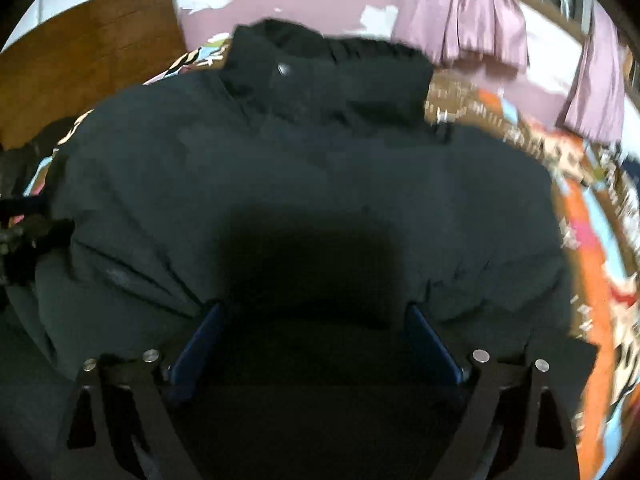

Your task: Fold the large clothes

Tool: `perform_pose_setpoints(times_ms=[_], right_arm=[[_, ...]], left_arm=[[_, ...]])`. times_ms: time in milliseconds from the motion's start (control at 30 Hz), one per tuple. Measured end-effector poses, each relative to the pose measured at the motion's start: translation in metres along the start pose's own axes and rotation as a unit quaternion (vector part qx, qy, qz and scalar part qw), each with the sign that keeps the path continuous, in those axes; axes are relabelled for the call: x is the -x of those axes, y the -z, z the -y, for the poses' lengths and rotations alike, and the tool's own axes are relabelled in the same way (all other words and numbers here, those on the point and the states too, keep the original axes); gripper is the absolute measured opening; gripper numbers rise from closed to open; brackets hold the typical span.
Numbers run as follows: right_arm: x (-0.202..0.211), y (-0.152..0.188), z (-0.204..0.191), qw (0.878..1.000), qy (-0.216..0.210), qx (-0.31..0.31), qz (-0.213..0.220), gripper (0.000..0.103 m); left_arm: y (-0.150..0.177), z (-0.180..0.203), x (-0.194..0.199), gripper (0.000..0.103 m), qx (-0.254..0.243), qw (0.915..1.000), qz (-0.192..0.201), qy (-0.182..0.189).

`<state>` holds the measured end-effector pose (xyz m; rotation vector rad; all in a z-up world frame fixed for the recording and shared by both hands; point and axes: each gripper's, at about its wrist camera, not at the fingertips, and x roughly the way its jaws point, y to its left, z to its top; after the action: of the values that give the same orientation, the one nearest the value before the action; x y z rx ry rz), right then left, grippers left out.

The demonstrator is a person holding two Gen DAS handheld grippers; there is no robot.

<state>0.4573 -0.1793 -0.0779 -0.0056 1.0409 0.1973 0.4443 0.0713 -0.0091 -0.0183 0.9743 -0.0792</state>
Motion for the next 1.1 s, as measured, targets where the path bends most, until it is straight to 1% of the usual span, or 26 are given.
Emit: perform_pose_setpoints(times_ms=[100, 167, 233, 333, 433, 467, 567, 600, 667, 733, 833, 900, 933, 967, 1033, 1100], right_arm=[[0.001, 0.007, -0.006, 1.0, 0.016, 0.013, 0.013, 0.092], [0.002, 0.012, -0.006, 0.999, 0.017, 0.015, 0.026, 0.092], [0.001, 0.015, -0.002, 0.999, 0.013, 0.011, 0.034, 0.092], [0.005, 0.017, -0.001, 0.999, 0.008, 0.008, 0.053, 0.093], [0.019, 0.019, 0.004, 0.997, -0.016, -0.008, 0.08, 0.095], [0.027, 0.018, 0.008, 0.995, -0.034, -0.02, 0.088, 0.095], [0.046, 0.017, 0.02, 0.991, -0.064, -0.054, 0.106, 0.097], [0.051, 0.015, 0.024, 0.99, -0.066, -0.065, 0.109, 0.097], [0.061, 0.01, 0.034, 0.988, -0.071, -0.084, 0.108, 0.097], [0.069, 0.003, 0.043, 0.988, -0.067, -0.091, 0.107, 0.098], [0.09, -0.009, 0.056, 0.987, -0.059, -0.093, 0.118, 0.098], [0.106, -0.016, 0.064, 0.986, -0.061, -0.095, 0.126, 0.098], [0.115, -0.02, 0.069, 0.984, -0.069, -0.096, 0.13, 0.098], [0.122, -0.023, 0.072, 0.984, -0.073, -0.098, 0.133, 0.098], [0.135, -0.026, 0.076, 0.983, -0.073, -0.101, 0.136, 0.098], [0.144, -0.03, 0.079, 0.983, -0.073, -0.101, 0.137, 0.098]], left_arm=[[0.006, 0.009, -0.011, 0.101, -0.028, 0.9989, -0.016, -0.036], [0.009, 0.015, -0.017, 0.101, -0.043, 0.9972, -0.019, -0.058], [0.011, 0.017, -0.021, 0.102, -0.051, 0.9961, -0.025, -0.068], [0.013, 0.015, -0.025, 0.102, -0.05, 0.9959, -0.03, -0.068], [0.011, 0.011, -0.018, 0.102, -0.043, 0.9974, -0.022, -0.054], [0.009, 0.009, -0.013, 0.102, -0.036, 0.9982, -0.017, -0.045], [0.01, -0.004, 0.018, 0.102, 0.013, 0.9992, 0.037, 0.0], [0.009, -0.007, 0.024, 0.102, 0.026, 0.9984, 0.048, 0.012], [0.007, -0.017, 0.041, 0.102, 0.066, 0.9941, 0.077, 0.039], [0.001, -0.024, 0.052, 0.102, 0.093, 0.99, 0.089, 0.056], [-0.016, -0.034, 0.063, 0.102, 0.116, 0.9874, 0.084, 0.067], [-0.027, -0.034, 0.073, 0.101, 0.116, 0.988, 0.077, 0.068], [-0.036, -0.035, 0.082, 0.101, 0.11, 0.9894, 0.072, 0.062], [-0.037, -0.03, 0.091, 0.101, 0.105, 0.9902, 0.072, 0.057], [-0.05, -0.024, 0.112, 0.101, 0.088, 0.9924, 0.075, 0.042], [-0.057, -0.018, 0.131, 0.102, 0.085, 0.9927, 0.079, 0.034]])
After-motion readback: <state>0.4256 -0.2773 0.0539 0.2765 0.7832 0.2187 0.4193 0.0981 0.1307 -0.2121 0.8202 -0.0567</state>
